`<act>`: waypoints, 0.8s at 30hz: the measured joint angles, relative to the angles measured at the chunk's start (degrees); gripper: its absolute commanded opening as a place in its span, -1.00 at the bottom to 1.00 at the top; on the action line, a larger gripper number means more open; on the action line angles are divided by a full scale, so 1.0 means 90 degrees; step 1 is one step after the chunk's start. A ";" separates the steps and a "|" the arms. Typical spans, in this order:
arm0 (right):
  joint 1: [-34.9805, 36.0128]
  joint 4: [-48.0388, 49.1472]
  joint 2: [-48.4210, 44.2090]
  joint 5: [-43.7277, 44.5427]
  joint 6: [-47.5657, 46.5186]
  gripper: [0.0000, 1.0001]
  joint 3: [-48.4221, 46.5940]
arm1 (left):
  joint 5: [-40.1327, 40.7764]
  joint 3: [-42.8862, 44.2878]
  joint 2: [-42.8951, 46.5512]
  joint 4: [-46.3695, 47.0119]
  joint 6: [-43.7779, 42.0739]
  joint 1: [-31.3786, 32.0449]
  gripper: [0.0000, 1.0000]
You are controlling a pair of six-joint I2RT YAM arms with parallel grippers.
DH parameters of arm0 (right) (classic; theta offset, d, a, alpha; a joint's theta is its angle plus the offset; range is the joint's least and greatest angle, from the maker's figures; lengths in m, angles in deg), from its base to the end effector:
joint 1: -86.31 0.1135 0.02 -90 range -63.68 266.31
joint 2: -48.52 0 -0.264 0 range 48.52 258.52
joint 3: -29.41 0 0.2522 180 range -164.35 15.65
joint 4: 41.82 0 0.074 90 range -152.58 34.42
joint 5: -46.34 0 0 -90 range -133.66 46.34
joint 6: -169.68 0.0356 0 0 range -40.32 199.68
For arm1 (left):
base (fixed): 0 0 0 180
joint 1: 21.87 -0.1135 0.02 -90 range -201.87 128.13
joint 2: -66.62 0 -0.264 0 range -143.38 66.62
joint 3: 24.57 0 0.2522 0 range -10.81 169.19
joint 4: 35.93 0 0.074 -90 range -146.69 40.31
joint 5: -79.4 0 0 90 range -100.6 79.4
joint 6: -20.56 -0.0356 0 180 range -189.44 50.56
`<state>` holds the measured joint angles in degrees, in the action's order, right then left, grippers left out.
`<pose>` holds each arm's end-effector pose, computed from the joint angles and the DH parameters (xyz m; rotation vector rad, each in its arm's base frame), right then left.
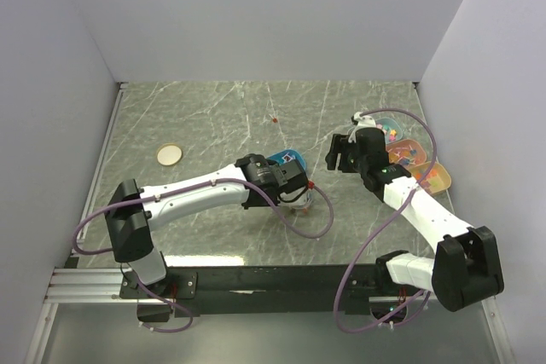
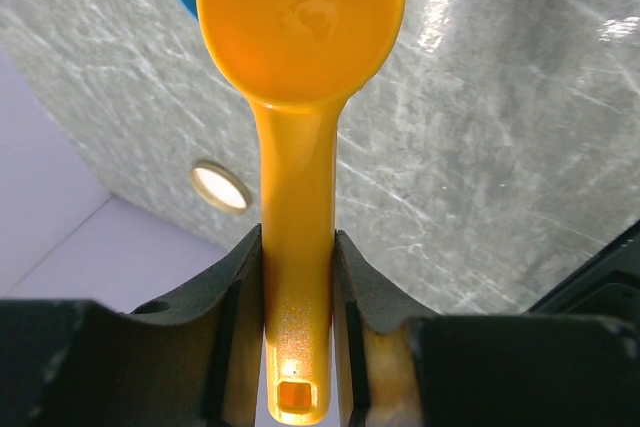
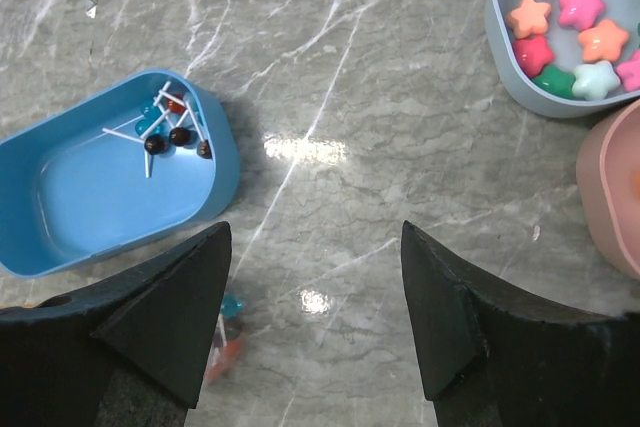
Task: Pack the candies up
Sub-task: Place the fake candies in the packing bottle.
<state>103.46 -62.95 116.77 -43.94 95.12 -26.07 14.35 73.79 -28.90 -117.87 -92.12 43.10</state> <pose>0.2475 0.0766 0.2418 -0.0354 2.1811 0.3312 0.1479 -0.2812 0.2844 1.8764 2.0395 0.4764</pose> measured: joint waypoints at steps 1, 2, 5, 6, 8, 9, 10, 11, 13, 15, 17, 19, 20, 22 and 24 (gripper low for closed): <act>-0.0007 0.0007 0.0000 0.0000 0.0000 0.50 0.0017 | 0.0083 0.0002 -0.0029 -0.0005 0.0007 0.0022 -0.99; -0.0010 0.0007 0.0000 0.0002 0.0000 0.50 0.0024 | 0.0170 0.0010 -0.0061 -0.0012 0.0010 0.0046 -0.99; -0.0024 0.0034 -0.0005 -0.0029 0.0000 0.51 0.0061 | 0.0335 0.0068 -0.0138 -0.0027 0.0010 0.0107 -0.99; -0.0024 0.0032 -0.0005 -0.0046 0.0000 0.50 0.0068 | 0.0381 0.0100 -0.0158 -0.0027 0.0010 0.0129 -0.99; -0.0029 0.0034 -0.0005 -0.0073 0.0000 0.51 0.0078 | 0.0449 0.0117 -0.0168 -0.0024 0.0010 0.0163 -0.99; -0.0029 0.0039 -0.0005 -0.0085 -0.0002 0.50 0.0078 | 0.0491 0.0117 -0.0168 -0.0032 0.0010 0.0175 -0.99; -0.0034 0.0046 -0.0005 -0.0092 0.0000 0.50 0.0078 | 0.0539 0.0117 -0.0168 -0.0032 0.0007 0.0187 -0.99; -0.0034 0.0053 -0.0005 -0.0097 0.0000 0.50 0.0078 | 0.0568 0.0117 -0.0168 -0.0032 0.0007 0.0192 -0.99; -0.0034 0.0058 -0.0005 -0.0104 -0.0002 0.51 0.0078 | 0.0624 0.0117 -0.0168 -0.0032 0.0007 0.0199 -0.99; -0.0034 0.0058 -0.0005 -0.0124 -0.0002 0.50 0.0078 | 0.0690 0.0117 -0.0168 -0.0032 0.0007 0.0202 -0.99; -0.0034 0.0061 -0.0005 -0.0148 -0.0002 0.50 0.0078 | 0.0716 0.0117 -0.0168 -0.0032 0.0007 0.0206 -0.99; -0.0036 0.0063 0.0000 -0.0194 -0.0002 0.50 0.0078 | 0.0716 0.0117 -0.0168 -0.0029 0.0010 0.0209 -0.99; -0.0034 0.0066 0.0007 -0.0221 0.0000 0.49 0.0078 | 0.0714 0.0117 -0.0168 -0.0029 0.0010 0.0209 -0.99; -0.0036 0.0083 0.0061 -0.0321 -0.0002 0.47 0.0073 | 0.0712 0.0117 -0.0165 -0.0027 0.0015 0.0206 -0.99; -0.0036 0.0107 0.0168 -0.0444 -0.0005 0.43 0.0051 | 0.0668 0.0114 -0.0148 -0.0012 0.0036 0.0189 -0.99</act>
<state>103.13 -61.99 118.28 -47.94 95.08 -25.61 20.36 74.81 -30.24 -117.98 -91.79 44.81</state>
